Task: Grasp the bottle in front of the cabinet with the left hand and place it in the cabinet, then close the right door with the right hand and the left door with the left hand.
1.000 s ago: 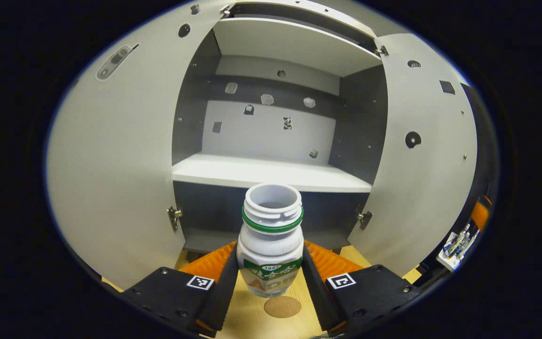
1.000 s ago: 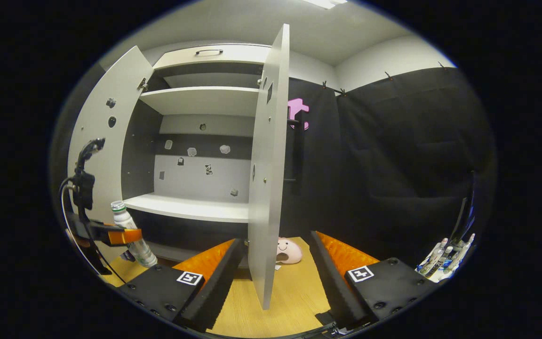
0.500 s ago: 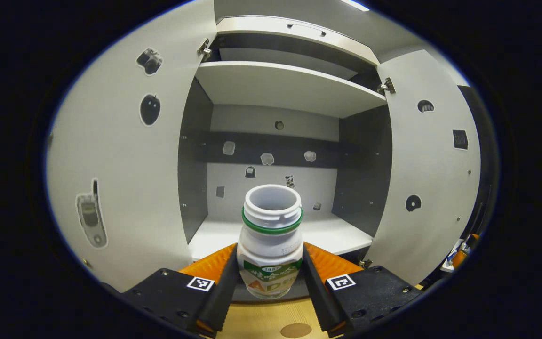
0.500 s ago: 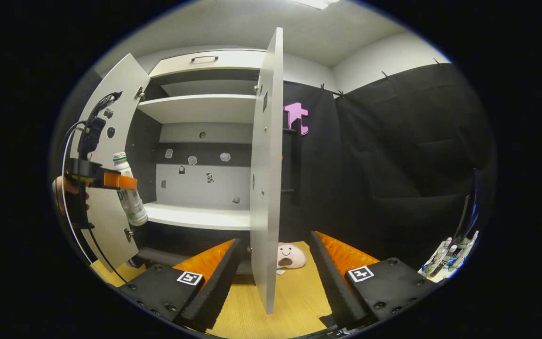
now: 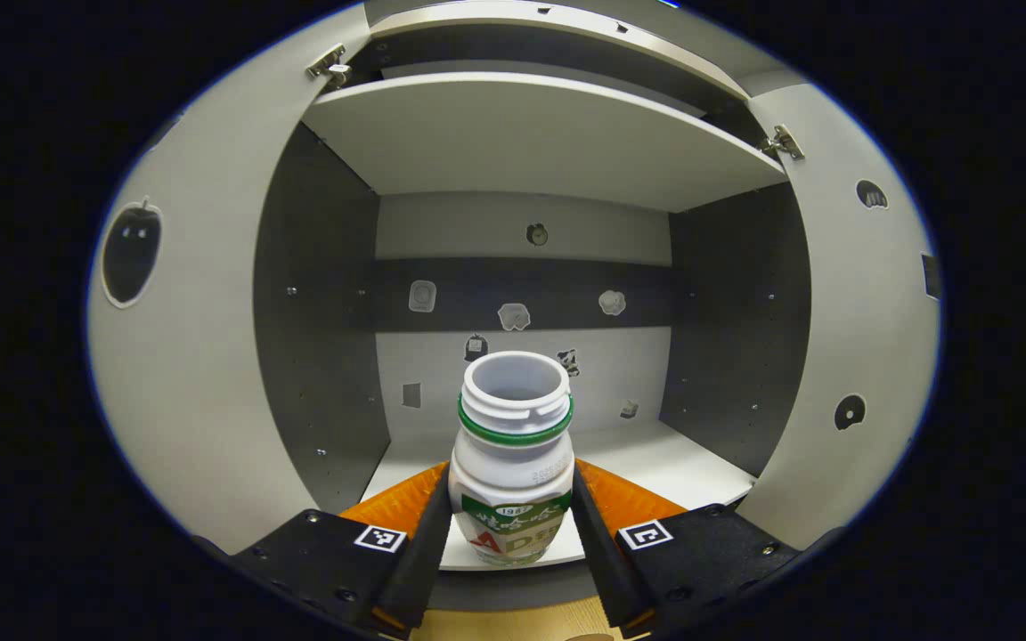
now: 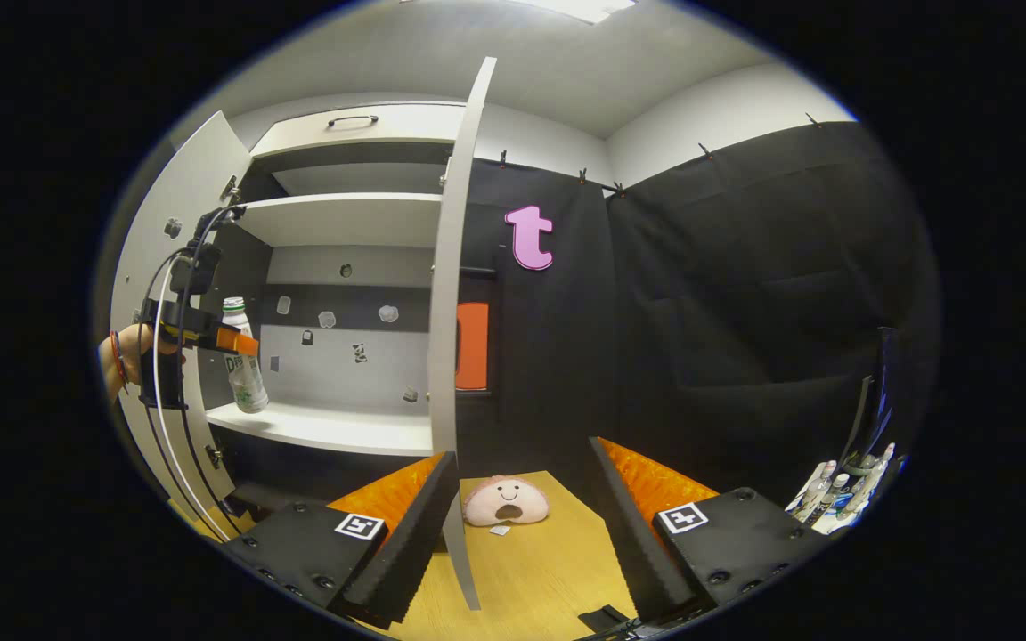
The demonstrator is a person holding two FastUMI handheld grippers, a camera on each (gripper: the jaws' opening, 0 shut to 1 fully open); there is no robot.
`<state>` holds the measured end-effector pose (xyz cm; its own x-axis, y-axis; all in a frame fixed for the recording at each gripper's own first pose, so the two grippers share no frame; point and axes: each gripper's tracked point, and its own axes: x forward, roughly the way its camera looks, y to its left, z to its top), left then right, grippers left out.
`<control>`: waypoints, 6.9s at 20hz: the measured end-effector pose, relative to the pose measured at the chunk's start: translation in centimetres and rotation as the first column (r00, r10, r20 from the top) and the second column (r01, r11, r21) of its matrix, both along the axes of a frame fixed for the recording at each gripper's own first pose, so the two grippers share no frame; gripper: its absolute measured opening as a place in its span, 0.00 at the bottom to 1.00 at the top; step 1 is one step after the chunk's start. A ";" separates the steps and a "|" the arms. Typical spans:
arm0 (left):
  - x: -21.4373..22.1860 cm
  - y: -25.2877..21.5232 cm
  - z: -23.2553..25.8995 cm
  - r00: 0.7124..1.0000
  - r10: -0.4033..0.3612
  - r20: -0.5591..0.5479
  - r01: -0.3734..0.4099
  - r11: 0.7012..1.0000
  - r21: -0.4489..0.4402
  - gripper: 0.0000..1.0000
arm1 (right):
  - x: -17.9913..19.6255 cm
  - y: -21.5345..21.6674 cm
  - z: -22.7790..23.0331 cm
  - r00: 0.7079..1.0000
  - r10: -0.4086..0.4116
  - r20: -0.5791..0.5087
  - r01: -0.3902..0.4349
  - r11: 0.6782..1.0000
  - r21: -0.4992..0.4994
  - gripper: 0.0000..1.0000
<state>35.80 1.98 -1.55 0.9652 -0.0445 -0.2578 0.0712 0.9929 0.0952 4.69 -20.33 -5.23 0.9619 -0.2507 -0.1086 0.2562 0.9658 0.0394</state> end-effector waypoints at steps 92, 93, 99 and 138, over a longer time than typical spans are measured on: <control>-30.8 5.7 11.9 0.947 0.200 0.250 -0.180 0.979 -0.101 0.93 | 11.1 13.3 -2.0 0.961 0.270 -0.055 -0.272 0.961 -0.054 0.87; -31.0 6.2 11.9 0.946 0.207 0.251 -0.186 0.977 -0.106 0.92 | 11.5 14.0 -1.9 0.958 0.283 -0.051 -0.285 0.957 -0.049 0.87; -33.1 10.4 12.3 0.927 0.265 0.265 -0.245 0.964 -0.105 0.92 | 12.0 17.1 -0.4 0.940 0.339 -0.028 -0.340 0.939 -0.049 0.95; -24.4 24.2 0.4 0.946 0.307 0.103 -0.311 0.950 0.018 0.95 | 6.1 10.2 11.6 0.950 0.309 0.048 -0.307 0.951 -0.043 0.96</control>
<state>11.40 26.22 -1.16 0.9508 0.2670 -0.1574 -0.2499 0.9608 0.1203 10.75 -10.12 6.36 0.9971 0.0559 -0.0515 -0.0555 0.9984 0.0096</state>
